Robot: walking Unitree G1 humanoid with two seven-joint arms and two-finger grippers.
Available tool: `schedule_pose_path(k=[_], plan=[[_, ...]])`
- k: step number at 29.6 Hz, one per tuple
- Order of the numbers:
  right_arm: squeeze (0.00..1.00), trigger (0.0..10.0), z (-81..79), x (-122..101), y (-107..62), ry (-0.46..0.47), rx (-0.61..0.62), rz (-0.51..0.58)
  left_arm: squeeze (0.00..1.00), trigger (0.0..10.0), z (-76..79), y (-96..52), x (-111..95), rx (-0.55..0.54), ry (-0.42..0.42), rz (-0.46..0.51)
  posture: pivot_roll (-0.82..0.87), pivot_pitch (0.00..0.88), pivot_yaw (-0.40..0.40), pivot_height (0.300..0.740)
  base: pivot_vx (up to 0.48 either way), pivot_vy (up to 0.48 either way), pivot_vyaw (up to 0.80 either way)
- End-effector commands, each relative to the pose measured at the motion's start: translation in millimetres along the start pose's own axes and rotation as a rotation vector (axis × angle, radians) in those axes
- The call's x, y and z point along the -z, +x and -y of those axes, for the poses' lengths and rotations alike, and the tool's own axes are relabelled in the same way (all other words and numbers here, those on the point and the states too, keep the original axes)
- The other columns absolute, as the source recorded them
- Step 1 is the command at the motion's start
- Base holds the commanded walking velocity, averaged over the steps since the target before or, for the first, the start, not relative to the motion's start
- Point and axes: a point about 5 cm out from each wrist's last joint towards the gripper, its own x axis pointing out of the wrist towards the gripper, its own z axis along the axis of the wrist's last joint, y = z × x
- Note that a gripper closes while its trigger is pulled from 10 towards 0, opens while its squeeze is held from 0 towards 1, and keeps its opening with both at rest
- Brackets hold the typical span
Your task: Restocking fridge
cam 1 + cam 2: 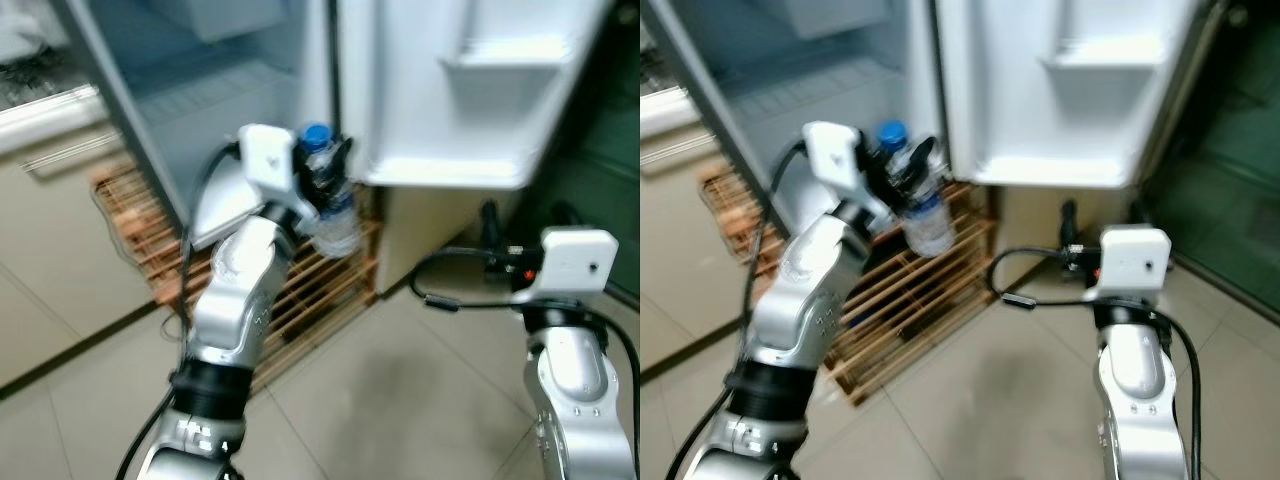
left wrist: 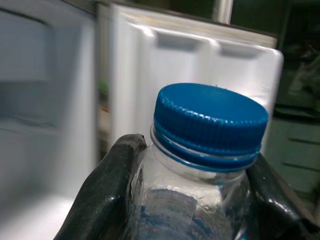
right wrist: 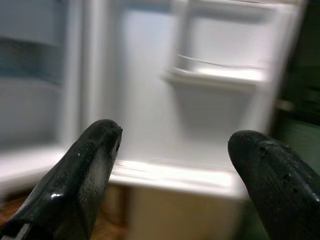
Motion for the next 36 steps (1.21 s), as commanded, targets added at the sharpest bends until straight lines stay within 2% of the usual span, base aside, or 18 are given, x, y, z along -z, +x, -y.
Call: schedule_pose_path(k=[1,7,12,14,19,36], plan=[[0.00,10.0,-0.7,0.4,-1.0,0.003,-0.013,0.000,0.00,10.0,-2.9,-0.3,-3.5,-0.001,0.013,0.017,-0.22,0.000,0.057,0.736,0.461,0.000,0.00],[0.00,10.0,-1.3,2.0,1.0,0.002,-0.014,-0.002,0.00,10.0,3.5,3.5,-2.4,0.047,-0.001,0.017,-0.22,0.000,0.063,0.736,0.476,0.000,0.00],[0.00,10.0,-1.2,2.3,2.1,0.003,-0.014,-0.001,0.00,10.0,4.9,5.8,0.1,0.052,0.021,0.000,-0.22,0.000,0.063,0.736,0.429,0.000,0.00],[0.00,10.0,-0.8,4.7,2.6,-0.009,-0.014,-0.016,0.00,10.0,5.2,6.0,3.4,0.051,0.048,-0.018,-0.22,0.000,0.063,0.736,0.000,0.000,0.00],[0.00,10.0,-1.4,5.2,1.9,-0.005,-0.018,-0.019,0.00,10.0,3.6,4.1,4.7,0.045,0.036,-0.016,-0.22,0.000,0.062,0.736,0.000,0.000,-0.76],[0.00,10.0,-0.6,4.3,1.3,-0.010,-0.026,-0.009,0.00,10.0,5.4,3.8,8.1,0.048,0.020,-0.016,-0.23,0.000,0.054,0.736,0.000,-0.448,0.00]])
